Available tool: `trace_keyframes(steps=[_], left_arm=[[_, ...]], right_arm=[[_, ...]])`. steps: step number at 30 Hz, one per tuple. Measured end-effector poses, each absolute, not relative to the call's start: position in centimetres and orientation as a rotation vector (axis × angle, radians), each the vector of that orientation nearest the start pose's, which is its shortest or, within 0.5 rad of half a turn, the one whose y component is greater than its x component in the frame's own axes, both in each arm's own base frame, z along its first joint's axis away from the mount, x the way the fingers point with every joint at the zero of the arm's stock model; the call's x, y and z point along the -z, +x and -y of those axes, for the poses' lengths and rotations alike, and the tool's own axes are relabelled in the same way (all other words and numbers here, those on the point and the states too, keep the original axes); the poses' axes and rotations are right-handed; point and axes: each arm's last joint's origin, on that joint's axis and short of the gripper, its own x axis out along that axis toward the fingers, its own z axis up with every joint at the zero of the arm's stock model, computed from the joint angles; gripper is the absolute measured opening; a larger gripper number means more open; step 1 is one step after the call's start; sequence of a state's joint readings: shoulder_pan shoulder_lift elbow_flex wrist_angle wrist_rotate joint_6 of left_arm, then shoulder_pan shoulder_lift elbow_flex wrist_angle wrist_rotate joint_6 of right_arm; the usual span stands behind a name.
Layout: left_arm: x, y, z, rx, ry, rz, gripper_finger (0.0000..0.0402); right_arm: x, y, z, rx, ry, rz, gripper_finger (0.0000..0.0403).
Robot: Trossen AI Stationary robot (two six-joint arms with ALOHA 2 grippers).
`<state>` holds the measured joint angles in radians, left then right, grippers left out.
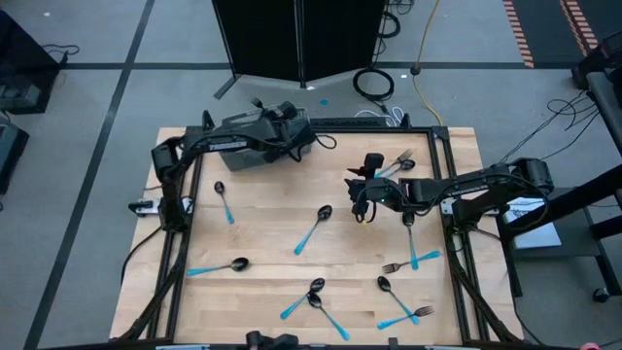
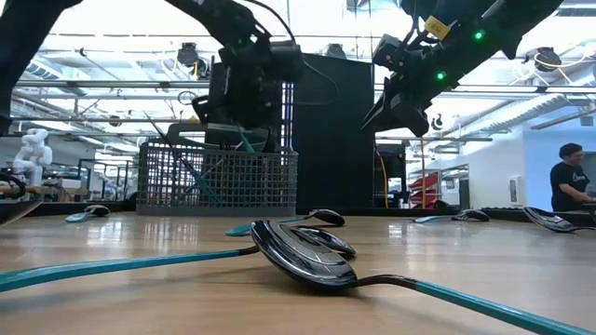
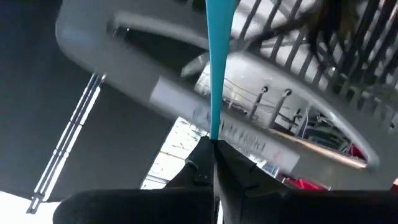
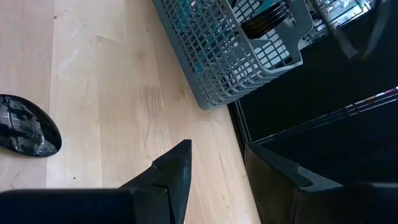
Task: Sort silverware
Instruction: Put the blue fork into the silverware basket
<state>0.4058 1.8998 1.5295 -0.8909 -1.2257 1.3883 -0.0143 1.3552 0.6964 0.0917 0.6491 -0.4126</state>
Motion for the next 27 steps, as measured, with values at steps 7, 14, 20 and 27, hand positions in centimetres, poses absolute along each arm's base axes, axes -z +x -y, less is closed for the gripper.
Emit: trace_keyframes(steps=[7, 14, 20, 27], left_arm=[[-23.0, 34.2, -17.7, -0.284, 1.415, -2.142, 0.0010], [-23.0, 34.4, -17.5, -0.287, 1.402, -2.117, 0.0061], [-23.0, 34.5, -17.4, -0.312, 1.394, -2.102, 0.0091], [-23.4, 34.7, -16.9, -0.497, 1.292, -1.988, 0.0094]], right_arm=[[-21.0, 27.0, 2.1, 0.525, -0.571, -0.679, 0.0144], [-21.0, 27.0, 2.1, 0.522, -0.581, -0.681, 0.0144], [-21.0, 27.0, 2.1, 0.522, -0.581, -0.681, 0.0144], [-21.0, 27.0, 2.1, 0.522, -0.581, -0.681, 0.0144]])
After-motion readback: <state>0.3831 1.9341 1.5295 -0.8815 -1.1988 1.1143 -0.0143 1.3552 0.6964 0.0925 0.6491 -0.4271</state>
